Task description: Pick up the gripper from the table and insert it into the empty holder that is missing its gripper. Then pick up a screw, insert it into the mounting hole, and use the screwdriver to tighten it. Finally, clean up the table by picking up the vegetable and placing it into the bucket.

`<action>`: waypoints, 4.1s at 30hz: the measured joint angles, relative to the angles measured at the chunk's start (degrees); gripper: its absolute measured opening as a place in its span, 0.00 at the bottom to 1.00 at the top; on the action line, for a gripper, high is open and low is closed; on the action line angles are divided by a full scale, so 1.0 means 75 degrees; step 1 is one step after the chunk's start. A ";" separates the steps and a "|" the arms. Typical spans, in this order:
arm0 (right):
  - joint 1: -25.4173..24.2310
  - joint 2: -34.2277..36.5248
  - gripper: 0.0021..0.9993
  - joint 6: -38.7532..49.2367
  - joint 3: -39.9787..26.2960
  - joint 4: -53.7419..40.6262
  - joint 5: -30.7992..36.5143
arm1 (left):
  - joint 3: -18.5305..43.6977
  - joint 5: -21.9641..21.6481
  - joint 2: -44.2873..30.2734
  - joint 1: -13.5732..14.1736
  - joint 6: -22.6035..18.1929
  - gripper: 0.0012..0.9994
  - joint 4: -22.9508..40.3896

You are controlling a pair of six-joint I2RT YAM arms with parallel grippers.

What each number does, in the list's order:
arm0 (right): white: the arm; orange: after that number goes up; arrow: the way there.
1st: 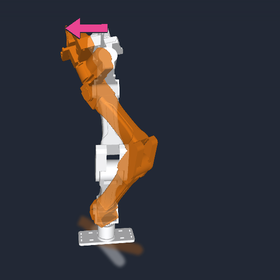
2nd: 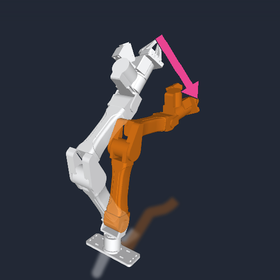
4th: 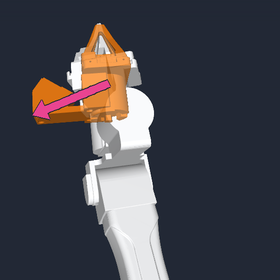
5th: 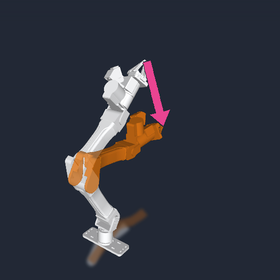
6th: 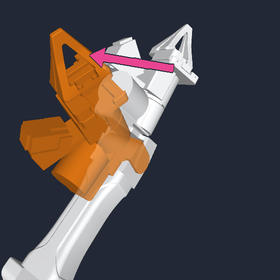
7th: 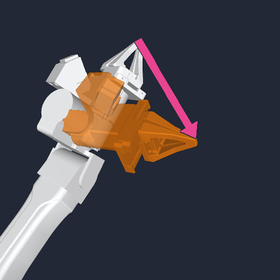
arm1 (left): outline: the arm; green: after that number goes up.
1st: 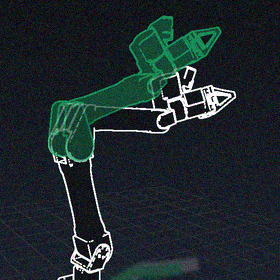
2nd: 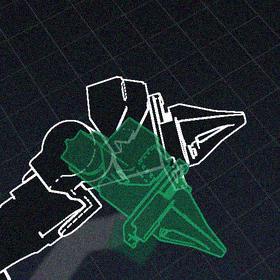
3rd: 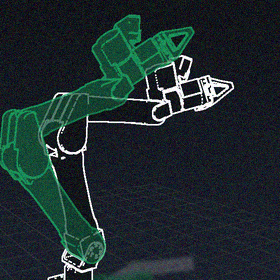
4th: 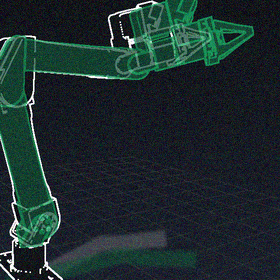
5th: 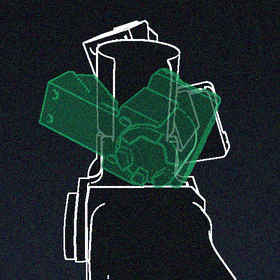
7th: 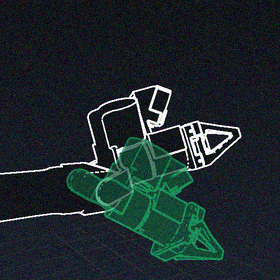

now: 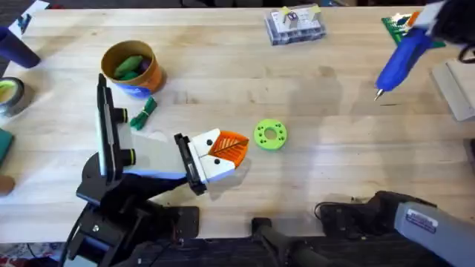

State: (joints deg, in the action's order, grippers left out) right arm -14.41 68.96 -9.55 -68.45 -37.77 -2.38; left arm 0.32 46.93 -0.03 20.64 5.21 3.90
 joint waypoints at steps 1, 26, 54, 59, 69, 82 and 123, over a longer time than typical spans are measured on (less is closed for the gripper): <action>0.0000 -0.0332 0.02 -0.0046 -0.0006 0.0048 0.0001 | 0.0000 -0.0002 0.0000 0.0000 0.0000 0.01 0.0000; 0.4720 -0.4677 0.02 -0.1928 0.4008 0.5894 -0.3229 | 0.0000 -0.0002 0.0000 0.0000 0.0020 0.01 0.0000; 0.8501 -0.2204 0.02 -0.0567 0.4019 1.0070 -0.3490 | 0.0000 -0.0002 0.0000 0.0000 0.0020 0.01 0.0001; 0.8501 -0.1947 0.02 -0.0352 0.4019 1.0295 -0.3489 | 0.0000 -0.0002 0.0000 0.0000 0.0020 0.01 0.0000; 0.8507 -0.1515 0.02 -0.0032 0.4019 1.0408 -0.3487 | 0.0000 -0.0002 0.0000 0.0000 0.0020 0.01 0.0000; 0.8507 -0.1341 0.02 0.0373 0.4019 1.0456 -0.3484 | 0.0000 -0.0002 0.0000 0.0000 0.0020 0.01 0.0000; 0.8606 -0.0885 0.02 0.0486 0.4019 1.0320 -0.3463 | 0.0000 -0.0002 0.0000 0.0000 0.0020 0.01 0.0003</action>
State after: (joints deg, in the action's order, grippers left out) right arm 50.13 62.33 -5.91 -38.30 39.63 -28.36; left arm 0.32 46.92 -0.03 20.64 5.37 3.92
